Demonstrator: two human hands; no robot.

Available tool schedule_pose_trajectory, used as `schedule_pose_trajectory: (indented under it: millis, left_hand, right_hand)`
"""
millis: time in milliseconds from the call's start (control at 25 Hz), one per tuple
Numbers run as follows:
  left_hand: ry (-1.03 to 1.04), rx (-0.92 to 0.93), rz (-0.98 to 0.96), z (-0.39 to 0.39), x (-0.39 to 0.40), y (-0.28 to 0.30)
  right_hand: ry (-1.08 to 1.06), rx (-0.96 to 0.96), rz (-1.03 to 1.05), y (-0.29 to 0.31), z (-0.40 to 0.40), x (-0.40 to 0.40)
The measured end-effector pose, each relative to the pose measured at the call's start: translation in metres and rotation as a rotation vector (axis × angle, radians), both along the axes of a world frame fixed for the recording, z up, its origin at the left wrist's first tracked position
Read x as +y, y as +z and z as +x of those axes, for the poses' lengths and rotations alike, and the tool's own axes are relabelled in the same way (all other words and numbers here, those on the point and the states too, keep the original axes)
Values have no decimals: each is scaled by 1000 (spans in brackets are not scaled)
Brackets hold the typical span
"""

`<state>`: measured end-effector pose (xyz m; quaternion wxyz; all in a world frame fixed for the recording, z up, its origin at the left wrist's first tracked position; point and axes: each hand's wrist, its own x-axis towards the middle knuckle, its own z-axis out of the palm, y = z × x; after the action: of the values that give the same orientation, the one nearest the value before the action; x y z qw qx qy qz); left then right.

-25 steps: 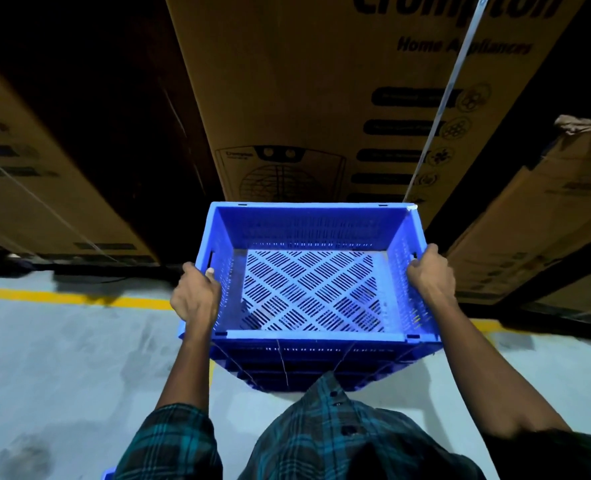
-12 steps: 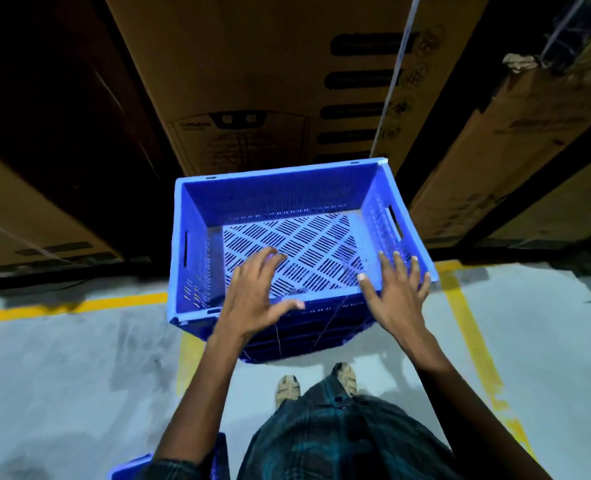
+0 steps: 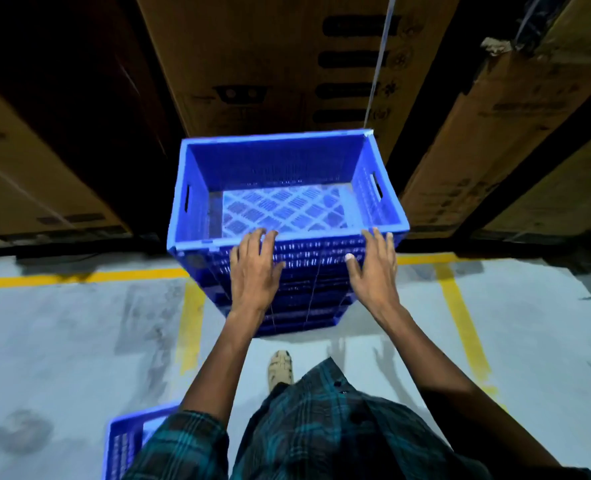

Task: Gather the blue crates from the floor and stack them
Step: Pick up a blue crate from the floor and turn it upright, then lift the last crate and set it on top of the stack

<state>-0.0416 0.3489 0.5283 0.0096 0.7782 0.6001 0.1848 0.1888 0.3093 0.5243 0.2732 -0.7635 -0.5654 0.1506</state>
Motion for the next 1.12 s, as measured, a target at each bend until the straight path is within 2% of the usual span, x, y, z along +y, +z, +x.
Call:
schedule_pose_trajectory:
  millis: [80, 160, 280, 400, 560, 720, 920, 1000, 1120]
  left_hand:
    - [112, -68, -9, 2, -40, -8]
    - [194, -162, -102, 4, -94, -29]
    - [243, -189, -342, 4, -188, -60]
    - [313, -249, -591, -17, -269, -92]
    - [505, -334, -785, -63, -324, -127]
    - [699, -473, -923, -126, -382, -166]
    - [900, -679, -945, -200, -435, -204]
    - [1056, -752, -926, -230, -452, -223]
    - [1336, -938, -785, -269, -458, -275]
  right_hand:
    - [103, 39, 1, -10, -2, -42]
    - [167, 97, -34, -26, -2, -87]
    - [183, 189, -170, -48, 1, -147]
    - [307, 205, -350, -67, -13, -199]
    - [424, 241, -496, -93, -43, -214]
    - [549, 172, -672, -133, -117, -218]
    - [795, 52, -787, -194, -242, -203]
    - [851, 48, -823, -222, -296, -201]
    - [985, -7, -840, -283, -368, -190]
